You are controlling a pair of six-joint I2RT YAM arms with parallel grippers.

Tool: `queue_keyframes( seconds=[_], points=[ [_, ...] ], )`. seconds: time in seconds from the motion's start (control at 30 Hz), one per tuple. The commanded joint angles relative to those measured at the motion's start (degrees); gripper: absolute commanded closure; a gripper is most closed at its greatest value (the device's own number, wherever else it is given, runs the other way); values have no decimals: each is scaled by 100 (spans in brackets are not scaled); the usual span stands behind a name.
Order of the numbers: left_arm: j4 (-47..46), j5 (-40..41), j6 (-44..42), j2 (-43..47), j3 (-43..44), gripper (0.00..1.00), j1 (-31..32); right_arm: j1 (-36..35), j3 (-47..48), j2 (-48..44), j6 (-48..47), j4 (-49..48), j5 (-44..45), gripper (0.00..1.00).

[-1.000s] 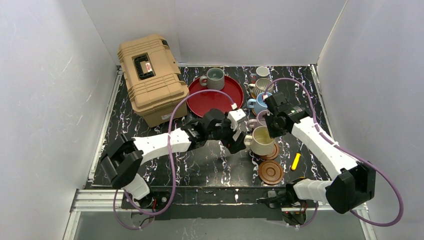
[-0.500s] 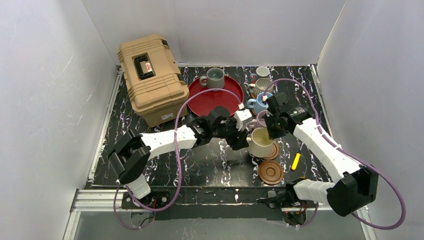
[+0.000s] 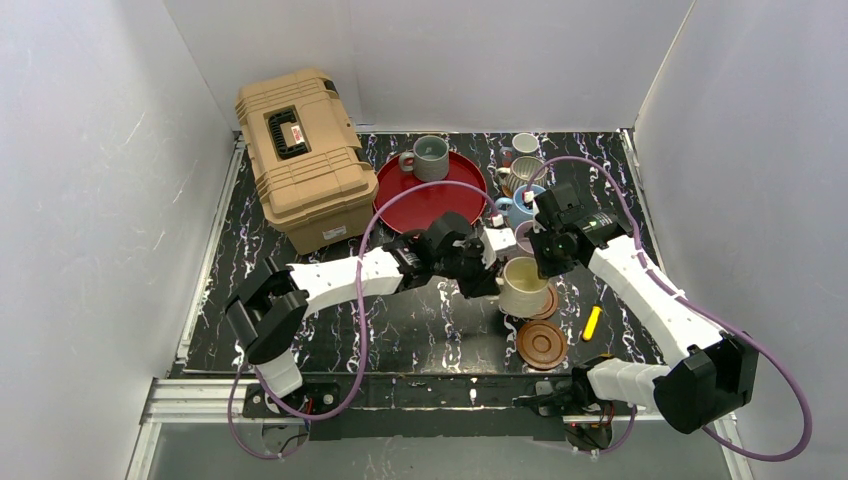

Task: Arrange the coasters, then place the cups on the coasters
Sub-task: Place the cup on the coaster.

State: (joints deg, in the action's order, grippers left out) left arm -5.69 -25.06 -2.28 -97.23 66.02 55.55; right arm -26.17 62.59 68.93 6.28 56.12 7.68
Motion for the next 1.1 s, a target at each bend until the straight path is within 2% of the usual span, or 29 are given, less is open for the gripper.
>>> queue_keyframes(
  seconds=[0.0,0.13,0.23,0.3,0.37,0.43,0.83,0.93,1.07],
  points=[
    [260,177,-180,4,207,100,150,-6,366,-195,19,-70,-154,99],
    [180,422,-298,75,59,100,323,-2,343,-202,168,-96,155,99],
    [-114,672,-268,223,-162,100,368,-3,317,-244,336,-137,477,68],
    [-468,876,-161,352,-398,100,377,-2,320,-325,410,-172,579,57],
    [-701,1070,0,481,-593,100,377,-2,368,-399,426,-181,554,41],
    [-815,1106,86,578,-747,100,390,-2,434,-486,433,-175,498,32],
    [-1195,1067,187,840,-814,100,575,88,799,-786,900,18,1595,11],
    [-1266,1024,185,698,-641,100,626,510,652,-716,887,-237,1588,8],
    [-1364,991,114,429,-410,100,668,1631,468,-681,755,-816,531,3]
  ],
)
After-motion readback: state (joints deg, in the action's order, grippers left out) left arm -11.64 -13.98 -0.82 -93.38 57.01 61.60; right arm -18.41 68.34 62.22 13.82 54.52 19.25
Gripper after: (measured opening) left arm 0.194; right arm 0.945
